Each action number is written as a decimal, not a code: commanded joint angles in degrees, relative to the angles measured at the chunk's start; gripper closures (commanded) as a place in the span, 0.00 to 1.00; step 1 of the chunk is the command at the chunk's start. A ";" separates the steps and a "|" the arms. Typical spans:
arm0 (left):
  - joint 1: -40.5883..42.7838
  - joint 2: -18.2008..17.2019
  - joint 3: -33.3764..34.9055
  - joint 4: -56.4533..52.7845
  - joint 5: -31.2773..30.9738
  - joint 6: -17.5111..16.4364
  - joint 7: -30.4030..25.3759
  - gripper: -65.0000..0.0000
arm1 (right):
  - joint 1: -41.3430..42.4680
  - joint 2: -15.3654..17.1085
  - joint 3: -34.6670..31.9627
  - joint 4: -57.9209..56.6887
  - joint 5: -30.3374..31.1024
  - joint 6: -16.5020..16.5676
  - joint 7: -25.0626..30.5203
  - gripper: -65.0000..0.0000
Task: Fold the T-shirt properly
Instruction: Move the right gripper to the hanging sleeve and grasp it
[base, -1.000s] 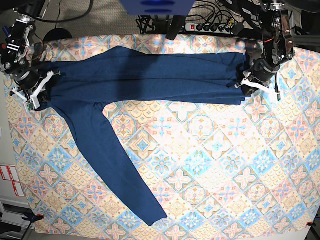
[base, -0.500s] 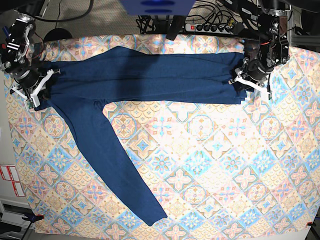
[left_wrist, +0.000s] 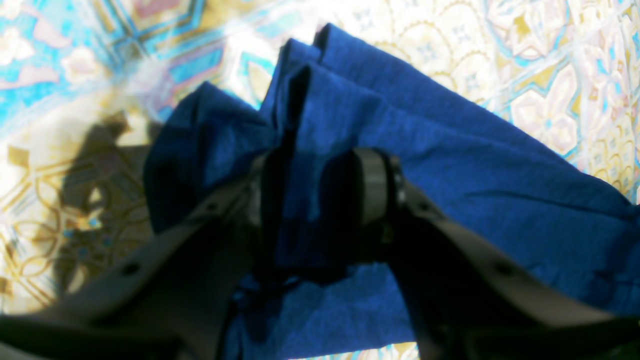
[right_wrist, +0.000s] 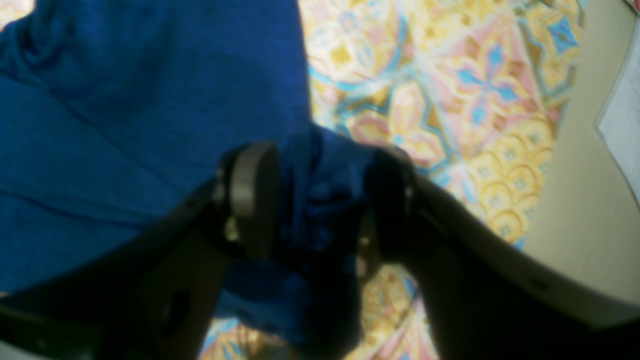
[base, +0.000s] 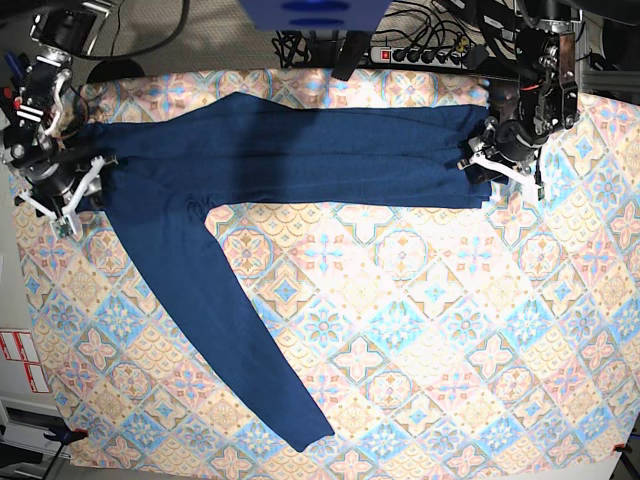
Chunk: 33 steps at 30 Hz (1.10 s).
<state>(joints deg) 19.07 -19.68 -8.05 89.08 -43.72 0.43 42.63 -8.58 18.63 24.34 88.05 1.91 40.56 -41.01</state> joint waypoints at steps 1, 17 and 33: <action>-0.21 -0.49 -0.34 0.81 -0.54 -0.21 -0.83 0.66 | 3.00 1.02 0.23 0.78 0.68 -0.56 1.59 0.53; 0.05 -0.41 -0.34 0.90 -0.71 -0.21 -0.74 0.65 | 30.95 0.05 -15.94 -36.23 0.59 -0.56 9.15 0.53; 0.23 0.74 -0.34 0.99 -0.71 -0.21 -0.74 0.65 | 38.07 1.10 -22.36 -54.51 0.59 -0.56 26.82 0.53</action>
<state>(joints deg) 19.38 -18.41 -8.32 89.08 -43.92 0.58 42.44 27.92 18.33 1.80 32.91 1.76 39.86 -15.14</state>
